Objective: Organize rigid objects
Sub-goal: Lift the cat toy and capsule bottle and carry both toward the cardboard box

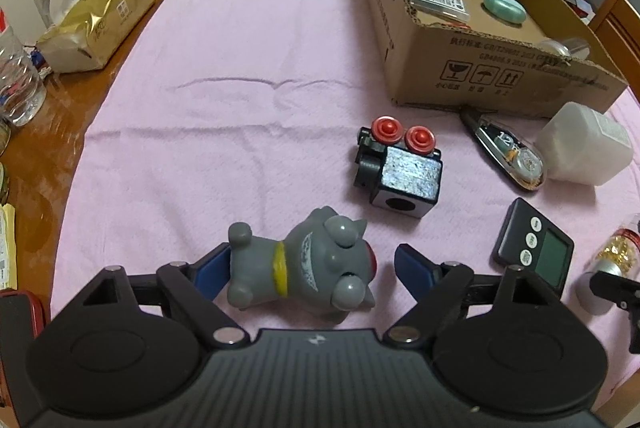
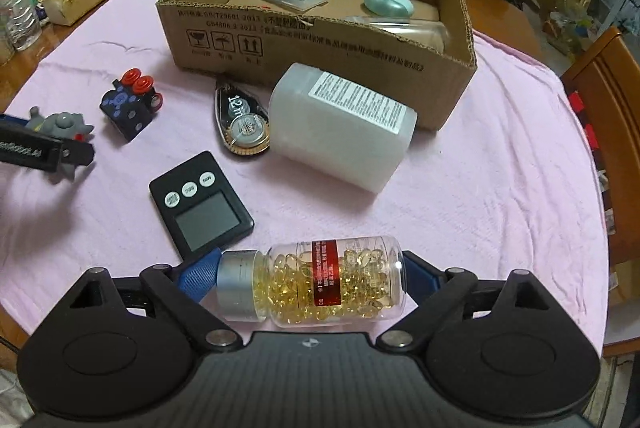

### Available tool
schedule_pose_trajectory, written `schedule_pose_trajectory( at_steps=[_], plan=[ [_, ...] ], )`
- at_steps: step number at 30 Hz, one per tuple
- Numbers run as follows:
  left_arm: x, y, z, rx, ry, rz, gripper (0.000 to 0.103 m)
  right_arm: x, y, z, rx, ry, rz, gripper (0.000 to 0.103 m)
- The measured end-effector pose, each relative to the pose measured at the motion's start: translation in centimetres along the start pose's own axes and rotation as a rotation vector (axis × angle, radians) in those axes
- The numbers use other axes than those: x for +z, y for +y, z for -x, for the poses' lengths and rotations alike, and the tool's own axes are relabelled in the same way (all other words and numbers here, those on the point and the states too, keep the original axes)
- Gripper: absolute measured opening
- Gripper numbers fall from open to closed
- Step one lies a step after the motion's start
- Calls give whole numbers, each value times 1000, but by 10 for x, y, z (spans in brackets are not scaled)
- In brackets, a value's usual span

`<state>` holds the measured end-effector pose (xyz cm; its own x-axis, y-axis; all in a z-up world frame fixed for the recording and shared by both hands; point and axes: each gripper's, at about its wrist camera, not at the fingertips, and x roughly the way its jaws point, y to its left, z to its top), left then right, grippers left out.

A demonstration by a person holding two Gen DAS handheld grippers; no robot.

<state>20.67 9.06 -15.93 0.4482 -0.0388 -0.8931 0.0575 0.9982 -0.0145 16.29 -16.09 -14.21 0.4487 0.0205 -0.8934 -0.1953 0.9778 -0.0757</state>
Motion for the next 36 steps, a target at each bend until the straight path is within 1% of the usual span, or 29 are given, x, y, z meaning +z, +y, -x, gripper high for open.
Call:
schedule_pose_trajectory(
  at_steps=[4, 10, 14, 19, 20, 25, 29, 33, 36],
  plan=[
    [-2, 1, 1, 27, -1, 31, 85, 1, 0, -1, 12, 2, 22, 96],
    [-8, -1, 0, 71, -4, 31, 85, -1, 1, -5, 19, 22, 53, 98],
    [-9, -2, -1, 80, -5, 39, 85, -1, 0, -8, 25, 30, 48, 98],
    [-7, -3, 0, 83, -3, 60, 77, -2, 2, -10, 17, 37, 68, 97],
    [-6, -3, 0, 83, -5, 55, 74, -3, 3, -10, 16, 38, 70, 97],
    [-2, -7, 0, 81, 0, 25, 72, -3, 3, -9, 18, 39, 79, 97],
    [3, -5, 3, 56, 15, -7, 71, -2, 2, -7, 42, 45, 79, 97],
    [12, -9, 20, 26, 9, -92, 71, 4, -2, 5, 64, 35, 98, 97],
    [22, -12, 37, -17, 5, -159, 71, 13, -7, 18, 83, 19, 123, 97]
  ],
)
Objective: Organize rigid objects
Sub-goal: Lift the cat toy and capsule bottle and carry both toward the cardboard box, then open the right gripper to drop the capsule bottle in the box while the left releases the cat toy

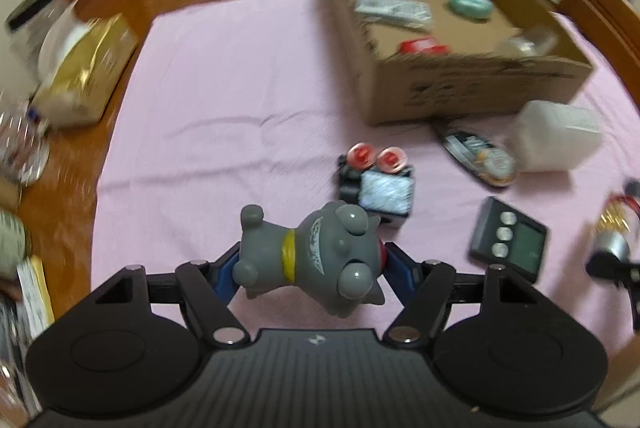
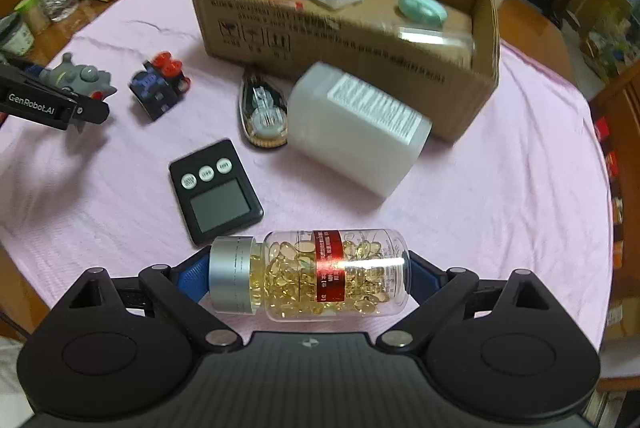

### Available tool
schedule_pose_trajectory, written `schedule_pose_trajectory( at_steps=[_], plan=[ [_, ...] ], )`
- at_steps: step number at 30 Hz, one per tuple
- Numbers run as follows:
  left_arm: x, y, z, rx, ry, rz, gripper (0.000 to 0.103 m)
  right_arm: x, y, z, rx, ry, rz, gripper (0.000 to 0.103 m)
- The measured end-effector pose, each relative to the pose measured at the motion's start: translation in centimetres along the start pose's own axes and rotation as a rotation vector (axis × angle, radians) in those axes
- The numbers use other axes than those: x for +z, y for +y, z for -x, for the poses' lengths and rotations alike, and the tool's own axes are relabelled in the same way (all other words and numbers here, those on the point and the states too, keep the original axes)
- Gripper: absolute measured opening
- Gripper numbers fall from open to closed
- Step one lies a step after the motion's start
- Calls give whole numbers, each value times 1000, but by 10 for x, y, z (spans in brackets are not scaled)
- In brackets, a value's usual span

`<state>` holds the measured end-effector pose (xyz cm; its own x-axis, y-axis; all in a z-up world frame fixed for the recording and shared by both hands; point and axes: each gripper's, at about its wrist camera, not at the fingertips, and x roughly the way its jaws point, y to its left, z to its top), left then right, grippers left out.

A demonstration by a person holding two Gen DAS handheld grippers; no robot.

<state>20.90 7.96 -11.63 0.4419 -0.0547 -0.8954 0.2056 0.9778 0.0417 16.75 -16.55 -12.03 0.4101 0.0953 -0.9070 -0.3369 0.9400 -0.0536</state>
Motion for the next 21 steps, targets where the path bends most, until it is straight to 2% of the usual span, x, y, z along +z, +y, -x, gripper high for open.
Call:
schedule_pose_trajectory(
  at_steps=[8, 12, 21],
  plan=[
    [38, -12, 40, -56, -78, -111, 71, 34, -22, 41, 17, -80, 48, 97],
    [56, -22, 51, -59, -136, -159, 71, 55, -32, 53, 14, -127, 72, 97],
    [86, -24, 54, -67, -172, -150, 71, 112, -56, 51, 5, -202, 98, 97]
  ],
)
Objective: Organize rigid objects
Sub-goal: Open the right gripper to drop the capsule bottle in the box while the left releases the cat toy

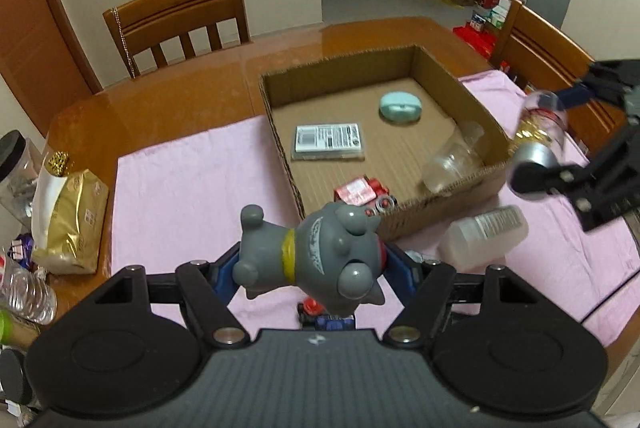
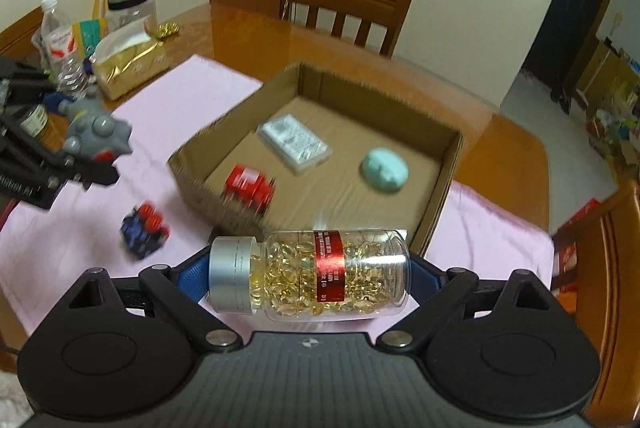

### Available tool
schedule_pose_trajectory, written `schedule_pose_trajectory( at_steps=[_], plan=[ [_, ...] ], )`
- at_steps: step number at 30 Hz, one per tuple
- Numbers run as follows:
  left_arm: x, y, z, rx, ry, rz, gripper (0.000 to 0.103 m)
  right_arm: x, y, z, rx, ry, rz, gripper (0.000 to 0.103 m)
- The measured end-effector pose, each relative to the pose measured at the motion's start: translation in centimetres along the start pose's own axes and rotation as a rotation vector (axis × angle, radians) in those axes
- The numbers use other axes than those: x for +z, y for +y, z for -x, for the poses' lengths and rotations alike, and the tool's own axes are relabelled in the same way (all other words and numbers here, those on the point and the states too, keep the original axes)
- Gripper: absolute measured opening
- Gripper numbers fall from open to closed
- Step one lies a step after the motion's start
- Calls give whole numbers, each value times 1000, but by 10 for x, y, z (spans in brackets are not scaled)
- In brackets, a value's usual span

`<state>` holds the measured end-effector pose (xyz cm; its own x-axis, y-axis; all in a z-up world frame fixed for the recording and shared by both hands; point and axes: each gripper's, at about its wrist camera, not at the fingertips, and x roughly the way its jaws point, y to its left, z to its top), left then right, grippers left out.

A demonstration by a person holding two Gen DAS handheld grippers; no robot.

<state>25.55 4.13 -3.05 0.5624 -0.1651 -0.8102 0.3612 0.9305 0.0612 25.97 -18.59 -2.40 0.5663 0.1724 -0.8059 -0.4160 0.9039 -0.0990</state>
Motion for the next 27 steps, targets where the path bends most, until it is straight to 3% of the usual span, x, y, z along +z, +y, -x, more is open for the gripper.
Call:
schedule_pose_trajectory(
  at_steps=[9, 16, 17, 27],
  plan=[
    [33, 15, -8, 50, -55, 17, 71, 48, -31, -60, -15, 10, -4, 97],
    [59, 22, -20, 72, -84, 27, 71, 55, -45, -98, -27, 57, -28, 98],
    [62, 22, -23, 71, -86, 26, 71, 53, -46, -99, -34, 53, -33, 103],
    [94, 9, -54, 24, -86, -16, 71, 29, -45, -66, -39, 3, -151, 103]
  ],
)
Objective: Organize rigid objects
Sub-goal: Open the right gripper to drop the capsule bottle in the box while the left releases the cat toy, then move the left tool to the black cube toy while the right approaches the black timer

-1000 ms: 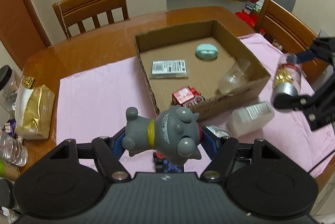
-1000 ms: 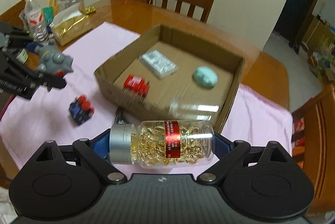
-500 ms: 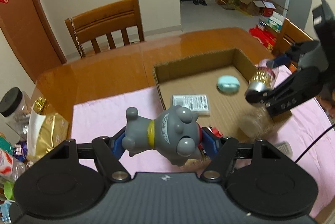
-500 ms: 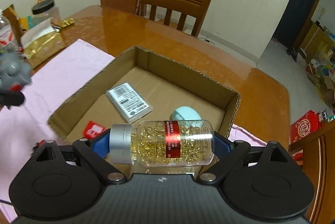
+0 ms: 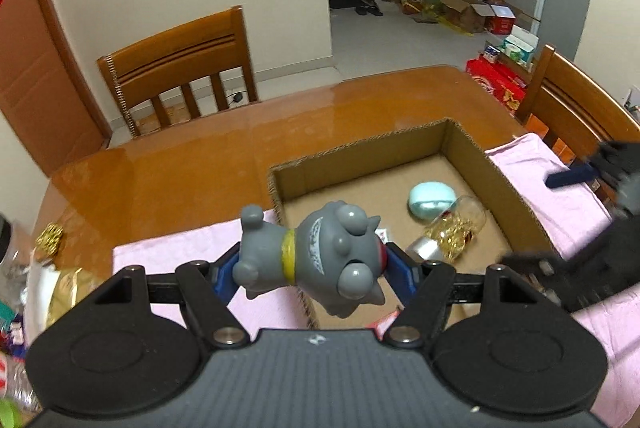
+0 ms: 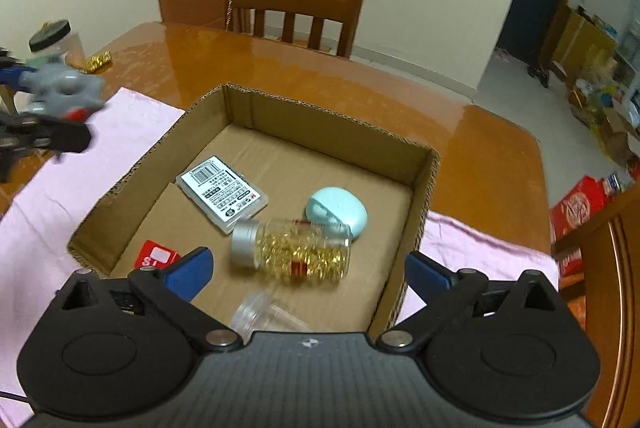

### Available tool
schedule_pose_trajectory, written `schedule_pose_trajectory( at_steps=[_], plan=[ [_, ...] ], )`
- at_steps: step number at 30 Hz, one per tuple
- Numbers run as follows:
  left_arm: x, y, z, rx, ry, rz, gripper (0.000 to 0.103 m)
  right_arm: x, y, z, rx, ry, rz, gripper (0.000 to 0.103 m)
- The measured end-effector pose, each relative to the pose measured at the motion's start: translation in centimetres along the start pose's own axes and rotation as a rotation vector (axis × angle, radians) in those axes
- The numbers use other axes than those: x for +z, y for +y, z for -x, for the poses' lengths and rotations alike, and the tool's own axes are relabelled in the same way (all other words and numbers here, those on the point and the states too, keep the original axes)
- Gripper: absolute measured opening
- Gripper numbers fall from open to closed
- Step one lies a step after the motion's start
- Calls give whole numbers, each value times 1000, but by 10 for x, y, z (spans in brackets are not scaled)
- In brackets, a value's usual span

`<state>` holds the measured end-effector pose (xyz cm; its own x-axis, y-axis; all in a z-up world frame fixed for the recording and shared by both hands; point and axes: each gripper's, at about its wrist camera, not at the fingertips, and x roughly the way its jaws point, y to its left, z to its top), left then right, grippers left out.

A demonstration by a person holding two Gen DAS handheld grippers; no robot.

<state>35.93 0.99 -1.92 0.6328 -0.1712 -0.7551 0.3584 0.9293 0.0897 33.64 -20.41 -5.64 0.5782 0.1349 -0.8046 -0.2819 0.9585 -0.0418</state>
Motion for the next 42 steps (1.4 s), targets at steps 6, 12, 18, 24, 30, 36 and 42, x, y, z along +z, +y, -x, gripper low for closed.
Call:
schedule_pose_trajectory(
  at_steps=[6, 12, 18, 24, 30, 36, 42],
  plan=[
    [22, -12, -35, -32, 19, -20, 71, -22, 13, 34, -37, -20, -43, 103],
    [39, -22, -80, -48, 67, -37, 72, -46, 26, 57, -98, -40, -98, 103],
    [45, -29, -115, -40, 99, -47, 76, -68, 27, 61, -101, -6, -174, 103],
    [49, -28, -109, -20, 42, -33, 95, -83, 24, 67, -133, 11, -205, 103],
    [41, -23, -81, -30, 16, -21, 96, -87, 21, 68, -135, 11, -233, 103],
    [18, -22, -43, -18, -16, -30, 100, -102, 30, 61, -130, 40, -238, 103],
    [-19, -24, -7, -3, -33, -18, 100, -122, 41, 55, -115, 67, -243, 103]
  ],
)
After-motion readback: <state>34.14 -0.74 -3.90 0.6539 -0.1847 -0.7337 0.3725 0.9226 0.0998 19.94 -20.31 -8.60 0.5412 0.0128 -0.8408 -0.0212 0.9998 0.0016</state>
